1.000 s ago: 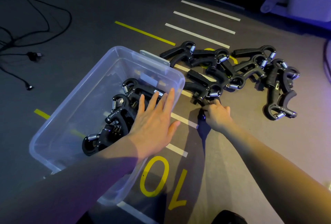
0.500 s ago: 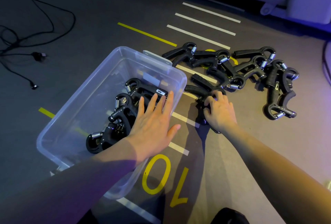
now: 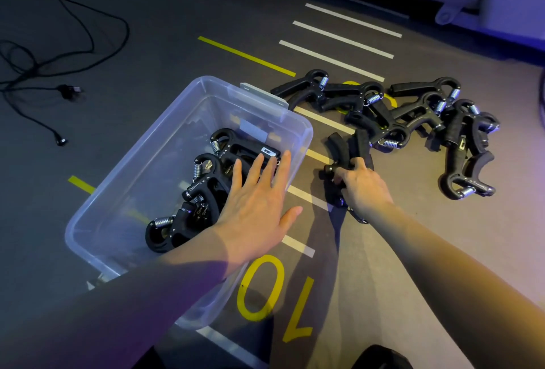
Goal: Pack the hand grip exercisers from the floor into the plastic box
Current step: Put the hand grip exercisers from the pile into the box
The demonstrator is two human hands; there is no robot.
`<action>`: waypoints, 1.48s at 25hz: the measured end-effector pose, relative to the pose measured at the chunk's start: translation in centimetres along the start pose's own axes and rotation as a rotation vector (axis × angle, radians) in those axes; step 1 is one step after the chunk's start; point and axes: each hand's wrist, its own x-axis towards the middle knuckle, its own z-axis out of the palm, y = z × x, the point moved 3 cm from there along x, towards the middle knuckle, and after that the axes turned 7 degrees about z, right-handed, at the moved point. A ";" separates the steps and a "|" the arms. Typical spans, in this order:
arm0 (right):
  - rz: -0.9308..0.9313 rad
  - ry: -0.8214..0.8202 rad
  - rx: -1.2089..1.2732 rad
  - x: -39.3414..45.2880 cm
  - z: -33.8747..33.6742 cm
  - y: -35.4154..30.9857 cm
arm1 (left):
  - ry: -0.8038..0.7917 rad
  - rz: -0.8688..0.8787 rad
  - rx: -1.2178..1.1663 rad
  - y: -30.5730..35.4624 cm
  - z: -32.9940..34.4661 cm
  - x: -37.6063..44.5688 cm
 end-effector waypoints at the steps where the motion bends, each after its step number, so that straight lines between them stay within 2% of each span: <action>1: -0.012 0.047 0.001 -0.3 -0.2 0.1 | 0.004 -0.005 0.022 0.0 -0.1 0.0; 4: -0.049 0.217 0.198 -0.9 -1.2 0.4 | 0.035 -0.020 0.089 0.1 -0.7 0.1; 8: 0.124 0.394 0.759 -2.0 -5.0 0.8 | 0.062 -0.056 0.095 -0.2 -1.7 -0.1; 10: 0.136 0.507 0.872 -3.0 -7.8 1.3 | 0.090 -0.067 0.089 -0.4 -2.3 -0.5; 13: 0.009 0.693 0.933 -5.5 -12.8 1.2 | 0.142 -0.073 0.071 -0.4 -3.2 -1.4; 15: -0.111 0.725 1.008 -7.1 -15.6 0.3 | 0.172 -0.073 0.053 -0.3 -3.8 -2.0; 17: -0.203 0.679 1.072 -8.6 -17.7 -1.5 | 0.213 -0.071 0.039 -0.4 -4.5 -2.8; 20: -0.360 0.495 1.114 -10.0 -19.0 -5.0 | 0.312 -0.071 -0.035 -0.9 -5.6 -4.2; 24: -0.529 0.231 0.979 -10.0 -19.0 -10.3 | 0.428 -0.111 -0.149 -2.8 -6.3 -5.5; 28: -0.624 0.086 0.773 -8.5 -18.7 -14.8 | 0.478 -0.269 -0.439 -5.9 -5.4 -6.9; 32: -0.719 -0.037 0.589 -7.5 -17.4 -18.2 | 0.533 -0.214 -0.401 -8.1 -5.2 -7.5; 34: -0.712 -0.053 0.576 -7.0 -16.5 -18.9 | 0.509 -0.185 -0.412 -9.0 -5.1 -7.6; 37: -0.673 -0.126 0.741 -6.6 -14.9 -19.2 | 0.448 -0.187 -0.387 -9.9 -4.9 -7.6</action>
